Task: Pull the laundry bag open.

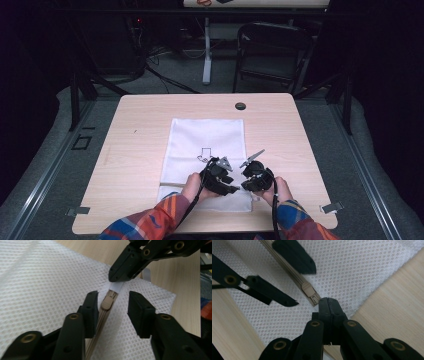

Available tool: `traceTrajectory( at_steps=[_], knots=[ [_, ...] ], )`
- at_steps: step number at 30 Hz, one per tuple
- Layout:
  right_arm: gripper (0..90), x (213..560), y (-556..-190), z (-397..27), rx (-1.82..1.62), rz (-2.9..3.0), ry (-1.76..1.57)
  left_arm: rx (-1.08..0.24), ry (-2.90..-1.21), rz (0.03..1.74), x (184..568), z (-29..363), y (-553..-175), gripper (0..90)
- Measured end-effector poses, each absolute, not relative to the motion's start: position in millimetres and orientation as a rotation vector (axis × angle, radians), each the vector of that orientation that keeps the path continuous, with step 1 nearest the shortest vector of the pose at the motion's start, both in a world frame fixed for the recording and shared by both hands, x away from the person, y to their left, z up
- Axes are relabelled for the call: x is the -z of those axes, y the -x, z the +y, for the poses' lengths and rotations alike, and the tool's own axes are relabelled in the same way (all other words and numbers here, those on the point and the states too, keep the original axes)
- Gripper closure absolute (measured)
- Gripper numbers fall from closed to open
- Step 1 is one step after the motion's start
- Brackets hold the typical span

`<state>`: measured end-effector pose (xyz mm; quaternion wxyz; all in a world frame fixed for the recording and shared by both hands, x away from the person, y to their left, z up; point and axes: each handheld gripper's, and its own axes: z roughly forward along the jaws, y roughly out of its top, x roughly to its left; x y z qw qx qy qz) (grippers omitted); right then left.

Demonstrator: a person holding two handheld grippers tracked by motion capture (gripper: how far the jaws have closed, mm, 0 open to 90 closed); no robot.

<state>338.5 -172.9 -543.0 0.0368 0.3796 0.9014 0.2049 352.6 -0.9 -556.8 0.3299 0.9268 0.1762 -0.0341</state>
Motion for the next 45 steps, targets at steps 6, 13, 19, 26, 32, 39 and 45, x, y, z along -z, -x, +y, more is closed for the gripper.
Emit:
traceTrajectory(
  at_steps=[6,13,19,26,32,39,45],
  knots=[
    [90.0,547,-339,-172,-0.623,2.773,-1.173,0.078,-2.462,0.462,565,-7,-353,74.3],
    [90.0,551,-338,-170,-0.620,2.763,-1.190,0.035,-2.459,0.434,566,-8,-350,80.3],
    [90.0,553,-338,-172,-0.660,2.754,-1.228,0.034,-2.468,0.428,564,-8,-349,81.0],
    [90.0,552,-338,-172,-0.632,2.757,-1.217,0.023,-2.472,0.423,563,-8,-348,81.2],
    [90.0,552,-338,-172,-0.620,2.763,-1.224,0.032,-2.478,0.423,562,-7,-350,81.3],
    [90.0,554,-337,-172,-0.656,2.745,-1.264,0.036,-2.482,0.417,562,-6,-350,81.3],
    [90.0,553,-337,-172,-0.628,2.748,-1.269,0.043,-2.484,0.419,562,-6,-351,81.3]
  ],
)
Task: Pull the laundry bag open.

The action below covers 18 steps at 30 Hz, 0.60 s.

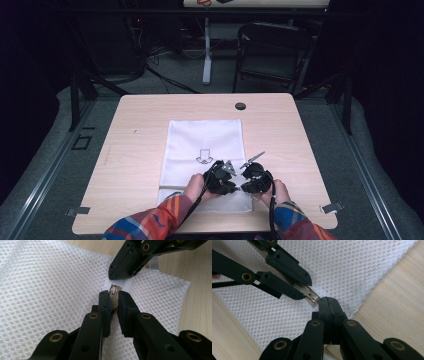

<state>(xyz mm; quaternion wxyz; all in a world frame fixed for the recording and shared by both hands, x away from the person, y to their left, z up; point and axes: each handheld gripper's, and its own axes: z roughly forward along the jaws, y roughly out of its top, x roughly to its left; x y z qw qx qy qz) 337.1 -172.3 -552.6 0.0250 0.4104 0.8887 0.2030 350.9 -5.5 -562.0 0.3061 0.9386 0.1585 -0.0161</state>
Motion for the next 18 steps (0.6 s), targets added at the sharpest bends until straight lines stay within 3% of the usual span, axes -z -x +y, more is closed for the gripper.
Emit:
traceTrajectory(
  at_steps=[18],
  knots=[
    [90.0,553,-338,-172,-0.623,2.756,-1.262,0.071,-2.494,0.452,558,19,-358,81.1]
  ],
)
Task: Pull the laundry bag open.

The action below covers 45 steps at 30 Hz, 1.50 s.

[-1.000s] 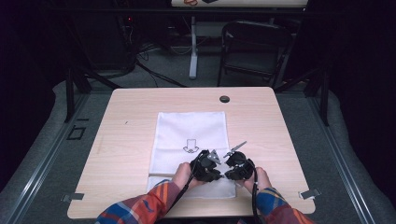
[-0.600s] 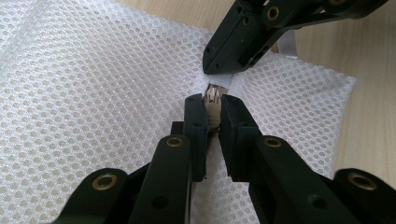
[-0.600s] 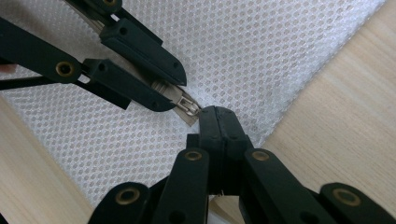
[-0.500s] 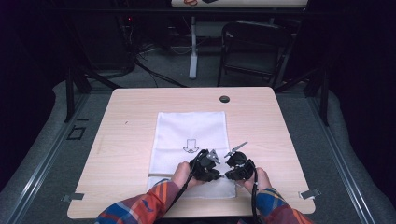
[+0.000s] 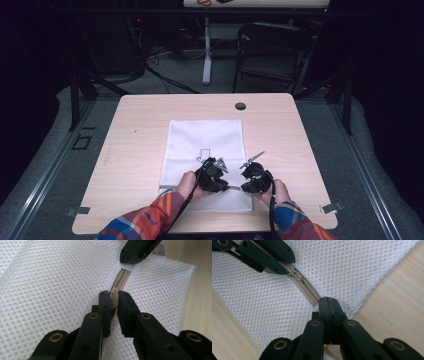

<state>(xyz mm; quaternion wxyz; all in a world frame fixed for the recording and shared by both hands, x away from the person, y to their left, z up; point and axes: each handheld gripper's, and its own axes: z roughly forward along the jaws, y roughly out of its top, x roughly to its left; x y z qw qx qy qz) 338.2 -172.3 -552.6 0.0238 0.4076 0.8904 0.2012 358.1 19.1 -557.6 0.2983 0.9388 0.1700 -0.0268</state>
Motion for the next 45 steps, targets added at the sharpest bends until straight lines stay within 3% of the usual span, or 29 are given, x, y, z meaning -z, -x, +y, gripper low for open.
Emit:
traceTrajectory(
  at_steps=[29,45],
  knots=[
    [90.0,553,-339,-173,-0.646,2.755,-1.285,0.081,-2.520,0.442,555,35,-357,81.2],
    [90.0,553,-339,-171,-0.635,2.753,-1.287,0.101,-2.498,0.502,552,64,-362,81.1]
  ],
)
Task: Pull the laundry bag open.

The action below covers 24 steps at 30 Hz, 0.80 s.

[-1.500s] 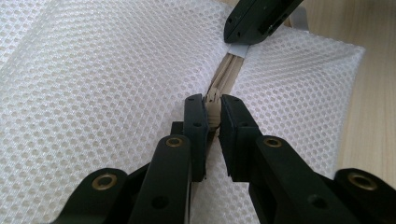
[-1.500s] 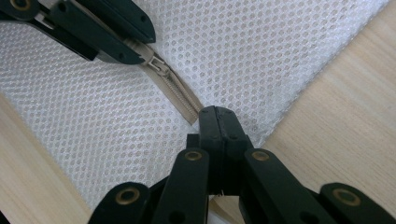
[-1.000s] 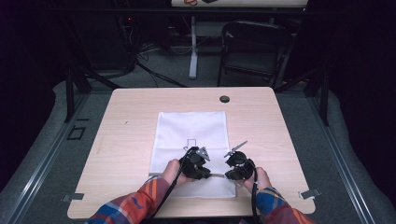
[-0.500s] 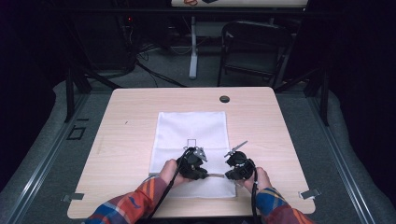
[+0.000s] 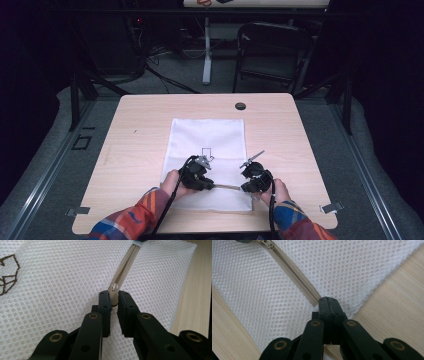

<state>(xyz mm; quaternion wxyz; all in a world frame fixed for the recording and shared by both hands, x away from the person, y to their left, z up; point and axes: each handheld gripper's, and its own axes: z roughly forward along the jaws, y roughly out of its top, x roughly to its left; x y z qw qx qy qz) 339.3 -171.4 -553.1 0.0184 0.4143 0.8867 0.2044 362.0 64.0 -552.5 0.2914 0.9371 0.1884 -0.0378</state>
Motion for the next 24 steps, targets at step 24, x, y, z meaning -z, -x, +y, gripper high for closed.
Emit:
traceTrajectory(
  at_steps=[24],
  knots=[
    [90.0,552.6,-339.7,-172.1,-0.620,2.763,-1.270,0.115,-2.490,0.498,553.3,69.2,-361.4,81.3]
  ],
)
